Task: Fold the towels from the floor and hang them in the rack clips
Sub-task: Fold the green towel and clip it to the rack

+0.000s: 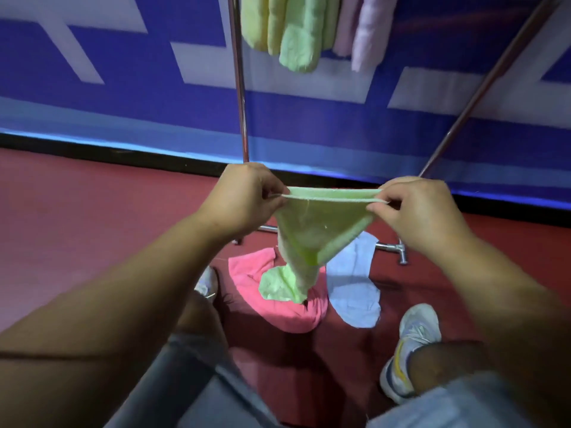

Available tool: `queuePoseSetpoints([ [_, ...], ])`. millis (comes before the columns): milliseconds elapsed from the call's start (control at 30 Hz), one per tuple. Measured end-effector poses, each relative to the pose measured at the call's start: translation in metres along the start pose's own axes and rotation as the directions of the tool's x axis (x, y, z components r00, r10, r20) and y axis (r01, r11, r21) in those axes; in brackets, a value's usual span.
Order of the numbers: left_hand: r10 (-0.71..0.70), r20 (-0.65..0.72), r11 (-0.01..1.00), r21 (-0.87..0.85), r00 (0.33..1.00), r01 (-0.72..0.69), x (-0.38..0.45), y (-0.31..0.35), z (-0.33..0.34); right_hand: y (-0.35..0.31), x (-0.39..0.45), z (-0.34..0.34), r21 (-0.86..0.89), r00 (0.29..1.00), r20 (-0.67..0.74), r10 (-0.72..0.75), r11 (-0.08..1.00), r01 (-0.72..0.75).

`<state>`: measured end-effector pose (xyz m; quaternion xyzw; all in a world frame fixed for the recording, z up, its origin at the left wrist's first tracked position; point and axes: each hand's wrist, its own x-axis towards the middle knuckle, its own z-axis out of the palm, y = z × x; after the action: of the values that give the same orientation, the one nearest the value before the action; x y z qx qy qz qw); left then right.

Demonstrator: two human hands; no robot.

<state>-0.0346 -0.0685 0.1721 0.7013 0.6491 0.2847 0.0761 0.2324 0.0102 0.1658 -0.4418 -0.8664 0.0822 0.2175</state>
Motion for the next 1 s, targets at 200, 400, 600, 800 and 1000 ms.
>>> queuePoseSetpoints([
  [200,-0.004,-0.142,0.993,-0.12,0.99,-0.013,-0.008,0.061,-0.093,-0.055,-0.004,-0.114,0.038,0.988,-0.152,-0.026,0.999,0.032],
  [400,0.04,-0.168,0.989,-0.134,0.985,-0.063,-0.008,0.106,-0.165,-0.097,-0.007,-0.188,0.243,0.944,-0.324,0.055,0.97,0.027],
  [600,0.058,-0.119,0.996,-0.062,0.991,-0.066,-0.009,0.136,-0.214,-0.122,-0.021,-0.233,0.186,0.964,-0.262,0.054,0.982,-0.004],
  [800,0.128,-0.073,0.992,0.026,0.989,-0.126,-0.009,0.163,-0.244,-0.139,-0.023,-0.265,0.305,0.951,-0.276,0.141,0.951,-0.052],
  [1000,0.103,-0.066,0.985,-0.135,0.992,-0.112,-0.011,0.183,-0.26,-0.141,-0.024,-0.287,0.552,0.939,-0.241,0.246,0.83,-0.076],
])
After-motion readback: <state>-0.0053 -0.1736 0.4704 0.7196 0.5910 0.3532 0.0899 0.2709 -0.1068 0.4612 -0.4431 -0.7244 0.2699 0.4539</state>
